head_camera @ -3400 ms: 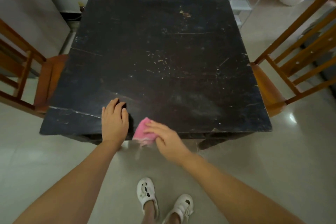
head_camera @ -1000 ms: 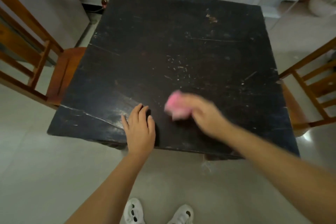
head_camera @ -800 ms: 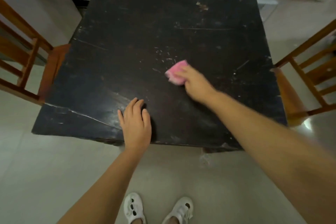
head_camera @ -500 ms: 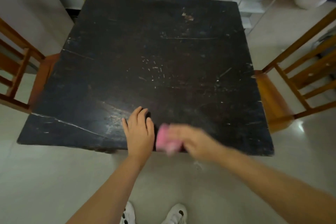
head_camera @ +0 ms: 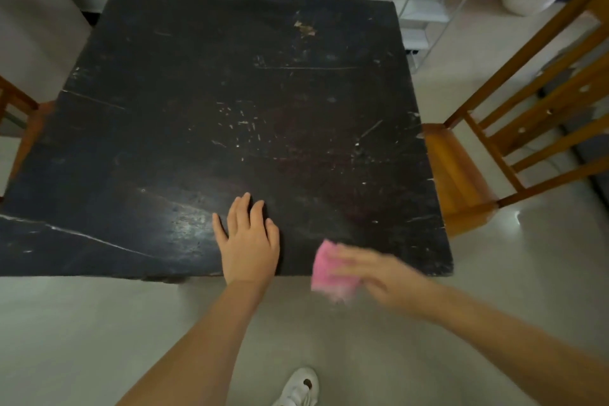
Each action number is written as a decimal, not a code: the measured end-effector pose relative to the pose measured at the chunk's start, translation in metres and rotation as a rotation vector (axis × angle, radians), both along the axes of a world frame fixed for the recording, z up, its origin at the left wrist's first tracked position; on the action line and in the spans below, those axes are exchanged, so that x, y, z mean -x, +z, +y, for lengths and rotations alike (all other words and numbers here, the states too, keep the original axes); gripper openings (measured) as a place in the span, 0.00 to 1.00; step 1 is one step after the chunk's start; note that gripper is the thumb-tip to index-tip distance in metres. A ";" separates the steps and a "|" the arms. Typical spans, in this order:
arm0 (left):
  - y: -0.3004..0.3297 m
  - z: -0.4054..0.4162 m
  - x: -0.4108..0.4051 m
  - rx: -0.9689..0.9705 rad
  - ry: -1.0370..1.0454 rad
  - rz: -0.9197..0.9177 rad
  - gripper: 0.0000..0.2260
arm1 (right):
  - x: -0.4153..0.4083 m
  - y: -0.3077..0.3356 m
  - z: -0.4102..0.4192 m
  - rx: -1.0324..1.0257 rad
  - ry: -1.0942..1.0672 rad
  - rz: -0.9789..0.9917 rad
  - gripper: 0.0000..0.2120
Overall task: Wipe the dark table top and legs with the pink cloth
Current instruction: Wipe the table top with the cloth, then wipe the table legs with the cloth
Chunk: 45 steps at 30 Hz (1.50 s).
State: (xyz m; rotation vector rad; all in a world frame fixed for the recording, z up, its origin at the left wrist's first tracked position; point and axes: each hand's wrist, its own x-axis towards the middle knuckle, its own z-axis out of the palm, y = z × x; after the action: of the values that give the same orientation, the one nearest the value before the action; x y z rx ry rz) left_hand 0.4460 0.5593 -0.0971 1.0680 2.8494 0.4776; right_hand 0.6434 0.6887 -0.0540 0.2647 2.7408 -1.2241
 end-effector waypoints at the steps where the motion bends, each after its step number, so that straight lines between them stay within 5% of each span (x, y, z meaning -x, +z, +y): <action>1: 0.000 0.000 0.000 0.007 0.000 -0.009 0.22 | 0.011 0.012 0.019 0.035 -0.117 0.014 0.24; 6: -0.005 -0.001 -0.001 0.013 0.009 0.009 0.19 | 0.074 0.011 0.123 -0.245 -0.438 -0.063 0.25; 14: -0.002 -0.001 -0.003 -0.025 0.003 -0.008 0.15 | -0.085 -0.025 0.035 -0.407 -0.145 -0.109 0.34; 20: -0.003 -0.007 -0.043 -0.079 -0.307 0.017 0.19 | -0.152 -0.039 0.001 -0.244 -0.635 0.032 0.23; 23: -0.006 -0.020 -0.096 -0.123 -0.638 -0.053 0.18 | -0.158 -0.051 -0.027 0.302 -1.067 0.338 0.20; 26: -0.026 -0.041 -0.133 -0.084 -0.945 -0.203 0.19 | -0.162 -0.062 -0.060 0.835 -1.427 0.373 0.22; 30: -0.076 -0.049 -0.138 0.060 -0.976 -0.383 0.21 | -0.160 -0.104 -0.095 1.126 -1.552 0.526 0.27; 34: -0.157 -0.026 -0.136 0.076 -0.831 -0.497 0.20 | -0.148 -0.181 -0.101 1.089 -1.633 0.683 0.20; 39: -0.263 0.031 -0.147 -0.092 -0.688 -0.732 0.21 | -0.127 -0.299 -0.063 1.030 -1.717 0.820 0.42; 45: -0.341 0.094 -0.159 -0.582 -0.861 -0.878 0.21 | -0.068 -0.391 -0.024 0.753 -1.521 0.919 0.22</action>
State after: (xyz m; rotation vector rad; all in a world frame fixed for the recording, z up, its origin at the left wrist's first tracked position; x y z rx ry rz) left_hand 0.6052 0.6534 -0.4382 1.4971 1.3530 1.2790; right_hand 0.7111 0.6643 -0.4449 2.3754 1.8406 -3.0957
